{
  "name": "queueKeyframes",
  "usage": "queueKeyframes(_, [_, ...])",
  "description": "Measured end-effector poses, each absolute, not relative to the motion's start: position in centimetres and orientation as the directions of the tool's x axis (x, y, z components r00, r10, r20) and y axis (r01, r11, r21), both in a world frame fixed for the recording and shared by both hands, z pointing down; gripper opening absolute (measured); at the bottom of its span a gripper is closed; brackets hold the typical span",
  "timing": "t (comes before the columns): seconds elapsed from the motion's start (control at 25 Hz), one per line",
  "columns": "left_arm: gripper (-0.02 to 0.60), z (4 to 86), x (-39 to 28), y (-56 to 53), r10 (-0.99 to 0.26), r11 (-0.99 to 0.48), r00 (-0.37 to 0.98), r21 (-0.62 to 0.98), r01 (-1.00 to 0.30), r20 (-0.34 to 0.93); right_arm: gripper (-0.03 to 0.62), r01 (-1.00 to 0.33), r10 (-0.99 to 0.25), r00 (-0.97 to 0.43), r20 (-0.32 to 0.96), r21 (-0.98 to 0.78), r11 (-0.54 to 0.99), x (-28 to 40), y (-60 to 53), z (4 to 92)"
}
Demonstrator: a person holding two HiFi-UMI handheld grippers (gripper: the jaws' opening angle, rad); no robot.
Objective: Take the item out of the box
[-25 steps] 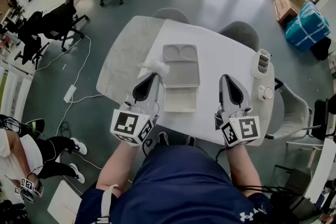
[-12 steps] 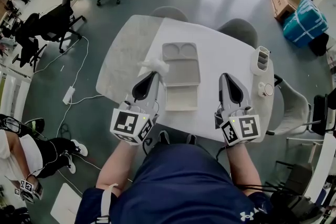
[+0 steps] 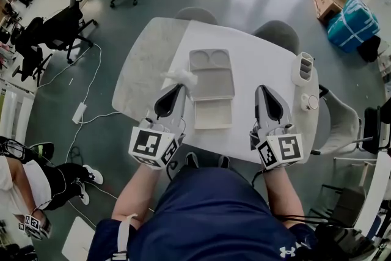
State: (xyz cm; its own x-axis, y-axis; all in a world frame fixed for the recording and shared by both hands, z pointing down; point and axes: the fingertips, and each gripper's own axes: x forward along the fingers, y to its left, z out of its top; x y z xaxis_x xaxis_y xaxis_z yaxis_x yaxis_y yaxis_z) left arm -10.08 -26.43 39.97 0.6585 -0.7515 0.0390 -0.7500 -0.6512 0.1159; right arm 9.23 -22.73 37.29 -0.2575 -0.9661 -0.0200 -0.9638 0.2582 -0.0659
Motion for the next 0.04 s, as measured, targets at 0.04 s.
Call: queueKeyframes(0.04, [0.003, 40.00, -10.16, -26.45, -0.750, -0.652, 0.660, 0.117, -0.749, 0.040, 0.002, -0.964, -0.966, -0.256, -0.020, -0.066, 0.257, 9.12, -22.77, 37.26])
